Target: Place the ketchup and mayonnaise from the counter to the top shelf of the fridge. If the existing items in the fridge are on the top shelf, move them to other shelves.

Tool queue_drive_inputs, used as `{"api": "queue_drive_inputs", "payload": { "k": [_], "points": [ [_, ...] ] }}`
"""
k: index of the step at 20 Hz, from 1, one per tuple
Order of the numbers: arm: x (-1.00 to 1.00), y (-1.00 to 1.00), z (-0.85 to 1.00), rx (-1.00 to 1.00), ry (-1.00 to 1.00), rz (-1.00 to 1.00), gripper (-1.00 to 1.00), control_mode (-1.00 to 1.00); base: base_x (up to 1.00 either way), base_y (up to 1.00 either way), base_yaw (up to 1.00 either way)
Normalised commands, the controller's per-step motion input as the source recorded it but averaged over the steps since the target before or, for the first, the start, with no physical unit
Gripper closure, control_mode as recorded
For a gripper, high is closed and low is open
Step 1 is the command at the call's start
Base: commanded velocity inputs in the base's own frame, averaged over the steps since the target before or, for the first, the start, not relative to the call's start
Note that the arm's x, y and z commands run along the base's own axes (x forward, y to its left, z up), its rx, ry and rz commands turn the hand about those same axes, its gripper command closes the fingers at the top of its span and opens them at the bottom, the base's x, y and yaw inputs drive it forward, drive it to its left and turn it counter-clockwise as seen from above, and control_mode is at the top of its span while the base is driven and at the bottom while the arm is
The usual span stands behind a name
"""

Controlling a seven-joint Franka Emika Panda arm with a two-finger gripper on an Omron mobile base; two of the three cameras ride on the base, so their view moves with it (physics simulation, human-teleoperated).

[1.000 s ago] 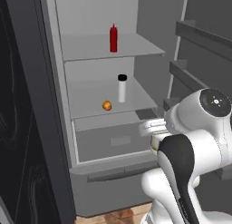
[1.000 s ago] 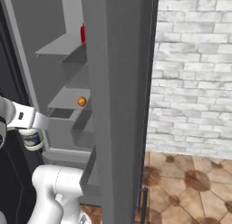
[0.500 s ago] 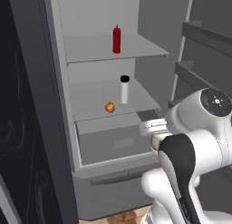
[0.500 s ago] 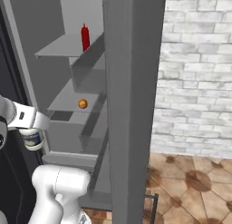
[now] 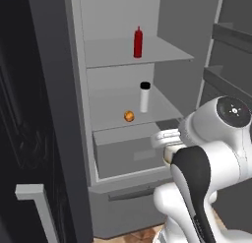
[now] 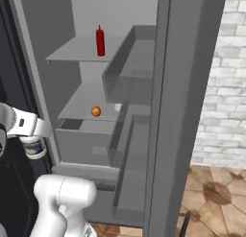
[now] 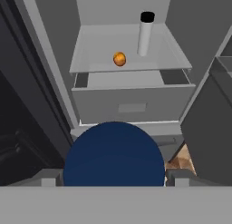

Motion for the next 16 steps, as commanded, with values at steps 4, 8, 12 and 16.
{"api": "queue_drive_inputs", "payload": {
  "k": [4, 8, 12, 16],
  "points": [
    [0.0, 0.0, 0.0, 0.0, 0.0, 0.0, 1.0, 1.0, 0.55, 0.12, -0.04],
    [0.0, 0.0, 0.0, 0.0, 0.0, 0.0, 1.0, 1.0, 0.59, 0.18, -0.05],
    [0.0, 0.0, 0.0, 0.0, 0.0, 0.0, 1.0, 1.0, 0.45, 0.3, -0.03],
    [0.0, 0.0, 0.0, 0.0, 0.0, 0.0, 1.0, 1.0, 0.32, 0.29, 0.0]
  ]
}}
